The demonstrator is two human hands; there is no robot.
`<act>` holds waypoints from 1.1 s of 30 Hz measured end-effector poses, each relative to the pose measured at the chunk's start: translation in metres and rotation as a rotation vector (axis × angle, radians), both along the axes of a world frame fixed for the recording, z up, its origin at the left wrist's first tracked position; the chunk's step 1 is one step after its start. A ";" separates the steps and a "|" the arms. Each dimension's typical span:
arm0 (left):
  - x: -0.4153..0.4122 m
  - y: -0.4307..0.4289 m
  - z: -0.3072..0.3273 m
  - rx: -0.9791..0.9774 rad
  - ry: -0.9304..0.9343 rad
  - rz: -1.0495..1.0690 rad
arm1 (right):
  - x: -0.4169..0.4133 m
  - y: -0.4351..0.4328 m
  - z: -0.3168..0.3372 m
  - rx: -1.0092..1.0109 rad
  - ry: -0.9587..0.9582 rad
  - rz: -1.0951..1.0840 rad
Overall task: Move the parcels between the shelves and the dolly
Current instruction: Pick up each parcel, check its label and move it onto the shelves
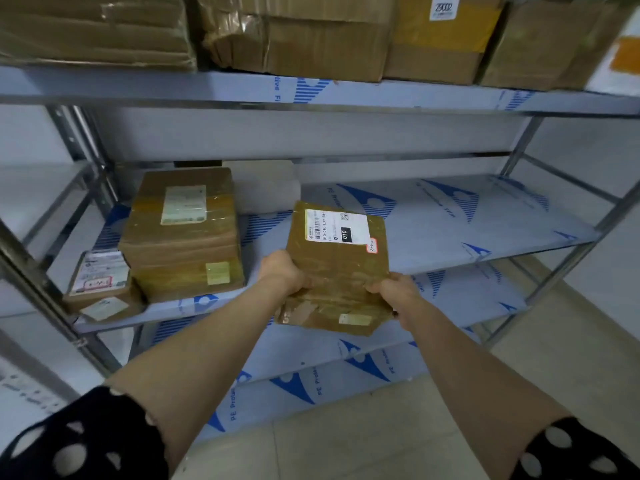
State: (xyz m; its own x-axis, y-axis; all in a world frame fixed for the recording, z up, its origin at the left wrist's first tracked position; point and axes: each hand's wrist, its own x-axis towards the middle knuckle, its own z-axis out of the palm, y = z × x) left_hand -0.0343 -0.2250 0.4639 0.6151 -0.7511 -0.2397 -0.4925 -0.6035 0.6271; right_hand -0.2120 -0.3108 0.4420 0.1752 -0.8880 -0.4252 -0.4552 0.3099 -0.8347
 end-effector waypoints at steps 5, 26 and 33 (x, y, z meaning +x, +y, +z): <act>-0.042 0.052 -0.005 0.021 0.108 0.060 | -0.040 0.042 -0.007 0.016 -0.068 0.047; -0.198 0.504 -0.043 -0.144 0.168 1.013 | -0.052 0.384 -0.050 0.071 -0.058 0.969; -0.236 0.697 -0.051 -0.175 0.211 1.303 | -0.022 0.574 -0.050 0.038 -0.026 1.292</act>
State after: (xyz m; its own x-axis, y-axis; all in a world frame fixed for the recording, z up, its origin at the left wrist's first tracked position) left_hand -0.2700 0.4717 0.4134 0.8665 0.3240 -0.3798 0.4951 -0.4604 0.7368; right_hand -0.2337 0.2635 0.3920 0.9011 -0.0577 -0.4297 -0.4248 -0.3161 -0.8483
